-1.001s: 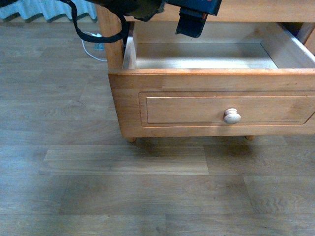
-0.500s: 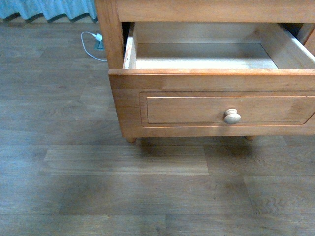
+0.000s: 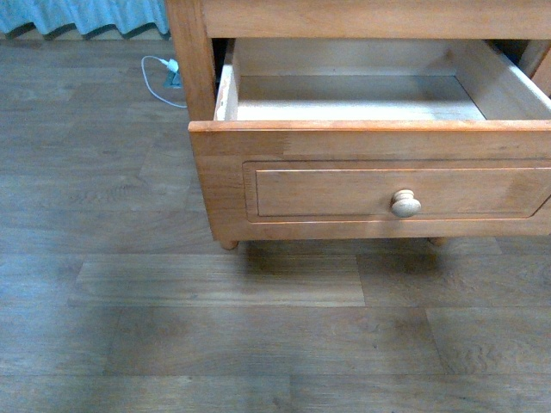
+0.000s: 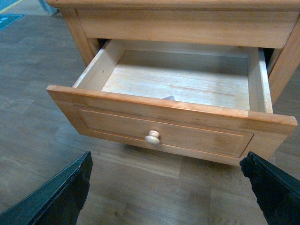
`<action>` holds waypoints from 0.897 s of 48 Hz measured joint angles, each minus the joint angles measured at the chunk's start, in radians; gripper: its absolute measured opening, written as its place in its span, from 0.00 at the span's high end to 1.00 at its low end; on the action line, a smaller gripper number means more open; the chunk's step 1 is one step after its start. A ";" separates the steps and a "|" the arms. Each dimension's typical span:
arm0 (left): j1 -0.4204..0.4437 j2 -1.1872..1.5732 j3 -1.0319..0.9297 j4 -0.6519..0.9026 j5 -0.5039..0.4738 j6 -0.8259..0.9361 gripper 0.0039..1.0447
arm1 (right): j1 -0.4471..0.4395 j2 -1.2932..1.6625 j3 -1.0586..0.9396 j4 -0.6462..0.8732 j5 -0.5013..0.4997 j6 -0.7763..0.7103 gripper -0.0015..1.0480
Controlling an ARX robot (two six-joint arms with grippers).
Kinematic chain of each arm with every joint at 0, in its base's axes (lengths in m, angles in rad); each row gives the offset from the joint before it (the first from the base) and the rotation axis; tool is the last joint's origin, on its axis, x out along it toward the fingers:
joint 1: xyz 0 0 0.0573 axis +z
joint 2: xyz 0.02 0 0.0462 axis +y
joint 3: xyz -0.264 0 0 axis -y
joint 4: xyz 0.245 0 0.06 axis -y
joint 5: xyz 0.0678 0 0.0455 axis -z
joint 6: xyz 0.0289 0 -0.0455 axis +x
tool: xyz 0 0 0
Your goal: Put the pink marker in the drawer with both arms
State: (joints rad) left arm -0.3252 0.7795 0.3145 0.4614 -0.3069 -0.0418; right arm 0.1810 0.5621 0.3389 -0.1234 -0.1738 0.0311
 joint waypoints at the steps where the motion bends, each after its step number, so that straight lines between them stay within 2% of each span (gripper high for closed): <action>1: 0.006 -0.006 -0.007 0.001 0.003 0.003 0.34 | 0.000 0.000 0.000 0.000 0.000 0.000 0.08; 19: 0.160 -0.195 -0.174 -0.021 0.146 0.031 0.96 | 0.000 0.000 0.000 0.000 -0.001 0.000 0.08; 29: 0.212 -0.285 -0.223 -0.063 0.199 0.034 0.96 | 0.000 0.000 0.000 0.000 -0.001 0.000 0.08; 32: 0.285 -0.323 -0.237 -0.085 0.293 0.035 0.96 | 0.000 0.000 0.000 0.000 -0.001 0.000 0.08; 35: 0.314 -0.345 -0.245 -0.098 0.298 0.034 0.96 | 0.000 0.000 0.000 0.000 -0.001 0.000 0.08; 43: 0.322 -0.409 -0.267 -0.140 0.307 0.035 0.96 | 0.000 0.000 0.000 0.000 -0.001 0.000 0.08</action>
State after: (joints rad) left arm -0.0032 0.3702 0.0475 0.3210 0.0002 -0.0071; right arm 0.1806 0.5621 0.3389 -0.1234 -0.1745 0.0311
